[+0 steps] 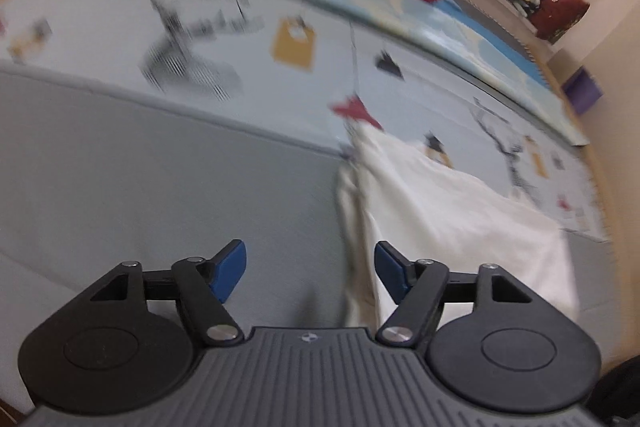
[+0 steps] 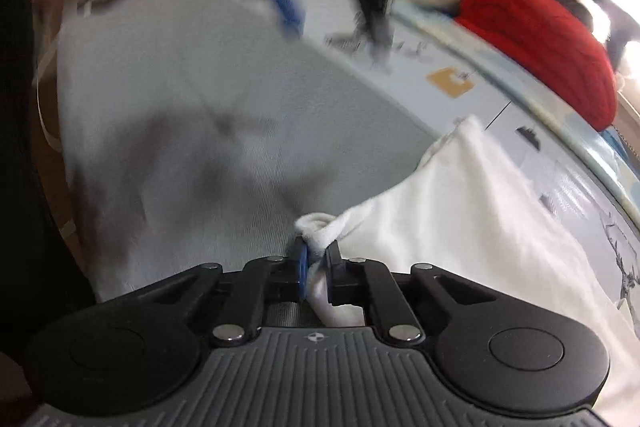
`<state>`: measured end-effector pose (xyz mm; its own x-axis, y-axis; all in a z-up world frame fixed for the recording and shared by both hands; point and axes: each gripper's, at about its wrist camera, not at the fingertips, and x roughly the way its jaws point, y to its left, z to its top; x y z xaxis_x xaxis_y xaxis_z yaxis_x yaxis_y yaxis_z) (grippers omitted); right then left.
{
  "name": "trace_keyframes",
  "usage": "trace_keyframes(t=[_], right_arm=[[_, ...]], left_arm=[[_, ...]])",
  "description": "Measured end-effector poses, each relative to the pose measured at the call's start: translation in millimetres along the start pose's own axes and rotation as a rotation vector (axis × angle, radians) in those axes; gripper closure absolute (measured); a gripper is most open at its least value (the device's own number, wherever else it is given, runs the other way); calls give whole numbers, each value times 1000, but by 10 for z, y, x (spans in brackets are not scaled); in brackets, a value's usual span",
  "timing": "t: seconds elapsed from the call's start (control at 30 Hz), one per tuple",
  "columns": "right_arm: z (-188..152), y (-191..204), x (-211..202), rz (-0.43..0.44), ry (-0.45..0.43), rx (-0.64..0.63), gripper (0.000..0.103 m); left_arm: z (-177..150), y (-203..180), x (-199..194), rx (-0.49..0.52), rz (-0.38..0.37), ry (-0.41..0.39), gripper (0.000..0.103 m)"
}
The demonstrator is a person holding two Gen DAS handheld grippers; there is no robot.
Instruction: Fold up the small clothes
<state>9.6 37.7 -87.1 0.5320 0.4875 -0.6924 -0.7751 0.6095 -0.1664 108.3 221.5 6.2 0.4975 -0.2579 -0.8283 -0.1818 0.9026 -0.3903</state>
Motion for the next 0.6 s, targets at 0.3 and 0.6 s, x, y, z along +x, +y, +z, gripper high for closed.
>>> trace_keyframes(t=[0.3,0.6], right_arm=[[-65,-271,-819,63,-170,117,96],[-138,-399,-1131,165,-207,151,96]], left_arm=[[39,-43,759,-225,-218,193,19],[47,59,1040,-288,-177,243,82]])
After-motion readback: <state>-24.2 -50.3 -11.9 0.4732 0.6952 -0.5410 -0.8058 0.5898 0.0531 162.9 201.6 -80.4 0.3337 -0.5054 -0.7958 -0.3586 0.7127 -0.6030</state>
